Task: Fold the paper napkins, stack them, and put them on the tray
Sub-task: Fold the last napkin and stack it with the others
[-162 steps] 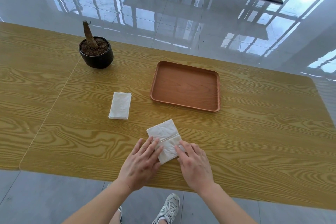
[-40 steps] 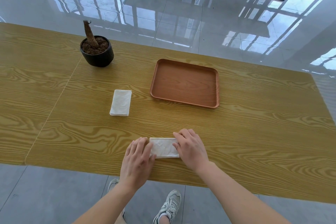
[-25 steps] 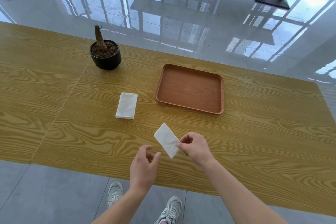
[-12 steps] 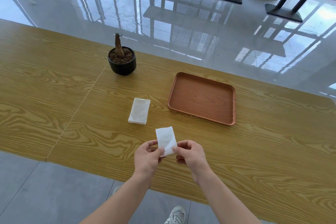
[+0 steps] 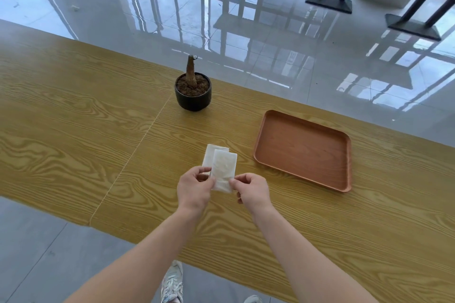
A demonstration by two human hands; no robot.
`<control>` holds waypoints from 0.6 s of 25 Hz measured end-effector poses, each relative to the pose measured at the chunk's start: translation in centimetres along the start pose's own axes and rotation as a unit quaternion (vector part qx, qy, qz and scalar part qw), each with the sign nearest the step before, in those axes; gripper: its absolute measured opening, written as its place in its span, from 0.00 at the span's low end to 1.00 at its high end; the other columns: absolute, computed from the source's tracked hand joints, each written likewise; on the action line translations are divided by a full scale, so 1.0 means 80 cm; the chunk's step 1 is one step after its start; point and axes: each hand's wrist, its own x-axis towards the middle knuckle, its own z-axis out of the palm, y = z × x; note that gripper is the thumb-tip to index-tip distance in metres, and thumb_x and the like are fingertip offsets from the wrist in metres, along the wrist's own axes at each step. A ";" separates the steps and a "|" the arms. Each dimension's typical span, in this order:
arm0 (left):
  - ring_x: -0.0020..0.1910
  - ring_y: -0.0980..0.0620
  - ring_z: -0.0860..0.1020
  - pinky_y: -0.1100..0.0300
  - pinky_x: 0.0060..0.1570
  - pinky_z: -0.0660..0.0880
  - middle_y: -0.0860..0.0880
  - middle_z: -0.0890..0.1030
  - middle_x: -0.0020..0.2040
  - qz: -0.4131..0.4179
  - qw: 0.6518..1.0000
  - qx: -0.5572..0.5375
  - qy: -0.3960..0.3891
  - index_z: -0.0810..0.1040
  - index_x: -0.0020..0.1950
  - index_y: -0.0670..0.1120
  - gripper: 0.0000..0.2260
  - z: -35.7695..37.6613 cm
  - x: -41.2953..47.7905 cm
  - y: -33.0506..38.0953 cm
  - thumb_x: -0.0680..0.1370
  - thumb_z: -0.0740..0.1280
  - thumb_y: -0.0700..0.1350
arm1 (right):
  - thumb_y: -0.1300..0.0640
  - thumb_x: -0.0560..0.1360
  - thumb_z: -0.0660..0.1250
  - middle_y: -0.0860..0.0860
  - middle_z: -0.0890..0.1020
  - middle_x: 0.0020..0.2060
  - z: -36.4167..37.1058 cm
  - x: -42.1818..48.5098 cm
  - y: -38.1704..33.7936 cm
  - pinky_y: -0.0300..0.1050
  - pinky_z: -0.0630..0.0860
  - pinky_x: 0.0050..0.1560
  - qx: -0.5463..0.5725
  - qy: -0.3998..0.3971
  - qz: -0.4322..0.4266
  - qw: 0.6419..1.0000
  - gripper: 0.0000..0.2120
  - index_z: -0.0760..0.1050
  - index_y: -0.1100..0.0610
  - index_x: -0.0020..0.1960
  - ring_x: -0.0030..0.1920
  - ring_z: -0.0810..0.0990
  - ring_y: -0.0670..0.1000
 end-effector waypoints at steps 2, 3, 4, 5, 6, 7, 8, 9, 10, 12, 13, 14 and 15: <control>0.42 0.50 0.84 0.54 0.46 0.81 0.50 0.85 0.40 0.007 0.999 0.046 0.013 0.84 0.49 0.50 0.07 -0.004 0.024 0.006 0.72 0.74 0.41 | 0.56 0.74 0.75 0.47 0.83 0.32 0.015 0.016 -0.009 0.49 0.77 0.39 -0.014 0.007 -0.001 1.000 0.05 0.83 0.55 0.39 0.33 0.77 0.48; 0.42 0.50 0.83 0.54 0.46 0.80 0.51 0.84 0.40 0.008 0.998 0.067 0.018 0.84 0.50 0.49 0.08 -0.006 0.034 0.007 0.72 0.74 0.41 | 0.56 0.73 0.75 0.47 0.83 0.32 0.022 0.023 -0.012 0.50 0.78 0.40 -0.020 0.010 0.000 1.000 0.05 0.82 0.54 0.39 0.34 0.78 0.48; 0.41 0.51 0.83 0.54 0.46 0.80 0.51 0.84 0.39 0.010 0.996 0.083 0.022 0.84 0.50 0.49 0.08 -0.006 0.042 0.008 0.72 0.74 0.41 | 0.55 0.73 0.75 0.47 0.83 0.32 0.027 0.029 -0.015 0.50 0.78 0.41 -0.026 0.015 -0.001 1.000 0.06 0.82 0.54 0.39 0.34 0.78 0.49; 0.40 0.52 0.83 0.54 0.45 0.80 0.52 0.84 0.39 0.010 0.995 0.094 0.024 0.84 0.51 0.49 0.08 -0.005 0.049 0.007 0.72 0.74 0.42 | 0.55 0.73 0.75 0.46 0.82 0.32 0.031 0.035 -0.017 0.51 0.78 0.41 -0.036 0.021 -0.002 0.999 0.06 0.82 0.54 0.38 0.35 0.78 0.49; 0.40 0.53 0.82 0.55 0.45 0.80 0.53 0.84 0.39 0.010 0.994 0.104 0.024 0.84 0.51 0.49 0.08 -0.005 0.054 0.007 0.72 0.74 0.42 | 0.55 0.73 0.75 0.46 0.83 0.33 0.035 0.039 -0.018 0.51 0.78 0.41 -0.044 0.027 -0.002 0.999 0.06 0.82 0.53 0.38 0.35 0.78 0.49; 0.39 0.54 0.82 0.56 0.44 0.79 0.53 0.84 0.38 0.009 0.993 0.113 0.024 0.84 0.51 0.49 0.09 -0.004 0.058 0.006 0.72 0.73 0.42 | 0.55 0.73 0.75 0.46 0.83 0.33 0.037 0.043 -0.019 0.51 0.78 0.41 -0.050 0.032 -0.001 0.998 0.06 0.82 0.53 0.38 0.34 0.78 0.49; 0.39 0.55 0.81 0.57 0.44 0.78 0.54 0.83 0.38 0.009 0.992 0.124 0.024 0.84 0.51 0.49 0.09 -0.003 0.062 0.003 0.72 0.73 0.42 | 0.54 0.73 0.74 0.46 0.83 0.33 0.040 0.047 -0.020 0.51 0.78 0.41 -0.055 0.035 0.002 0.998 0.06 0.82 0.53 0.38 0.34 0.78 0.49; 0.39 0.56 0.80 0.58 0.43 0.77 0.54 0.83 0.38 0.009 0.990 0.135 0.024 0.84 0.51 0.49 0.09 -0.002 0.066 0.000 0.72 0.73 0.42 | 0.54 0.73 0.74 0.46 0.83 0.34 0.042 0.049 -0.020 0.50 0.78 0.41 -0.063 0.037 0.003 0.997 0.06 0.82 0.53 0.39 0.34 0.78 0.48; 0.38 0.56 0.80 0.58 0.43 0.76 0.55 0.82 0.37 0.009 0.989 0.148 0.024 0.84 0.52 0.49 0.09 -0.001 0.069 -0.002 0.72 0.73 0.42 | 0.54 0.73 0.74 0.46 0.84 0.34 0.044 0.051 -0.020 0.49 0.79 0.42 -0.074 0.039 0.002 0.996 0.06 0.81 0.52 0.39 0.35 0.79 0.48; 0.39 0.54 0.79 0.59 0.44 0.74 0.56 0.81 0.37 0.013 0.984 0.177 0.019 0.84 0.53 0.48 0.09 0.001 0.074 -0.007 0.73 0.72 0.42 | 0.54 0.73 0.74 0.45 0.84 0.35 0.048 0.054 -0.017 0.50 0.80 0.45 -0.095 0.041 0.000 0.995 0.05 0.81 0.52 0.39 0.36 0.80 0.46; 0.39 0.53 0.79 0.59 0.44 0.73 0.56 0.81 0.38 0.018 0.981 0.192 0.016 0.84 0.54 0.48 0.09 0.002 0.077 -0.009 0.74 0.72 0.42 | 0.54 0.74 0.74 0.45 0.84 0.35 0.049 0.056 -0.016 0.51 0.80 0.46 -0.101 0.040 0.001 0.994 0.05 0.81 0.52 0.40 0.37 0.81 0.46; 0.41 0.52 0.79 0.59 0.44 0.73 0.54 0.81 0.39 0.023 0.978 0.206 0.014 0.84 0.54 0.48 0.10 0.003 0.080 -0.011 0.74 0.72 0.42 | 0.54 0.74 0.73 0.45 0.84 0.36 0.050 0.057 -0.015 0.53 0.81 0.47 -0.105 0.040 0.004 0.994 0.04 0.81 0.51 0.40 0.37 0.81 0.47; 0.42 0.51 0.79 0.59 0.45 0.73 0.53 0.82 0.40 0.028 0.976 0.216 0.013 0.84 0.55 0.48 0.10 0.004 0.082 -0.012 0.74 0.72 0.42 | 0.54 0.74 0.73 0.46 0.85 0.36 0.050 0.058 -0.014 0.54 0.82 0.48 -0.107 0.041 0.007 0.993 0.04 0.81 0.51 0.41 0.37 0.81 0.48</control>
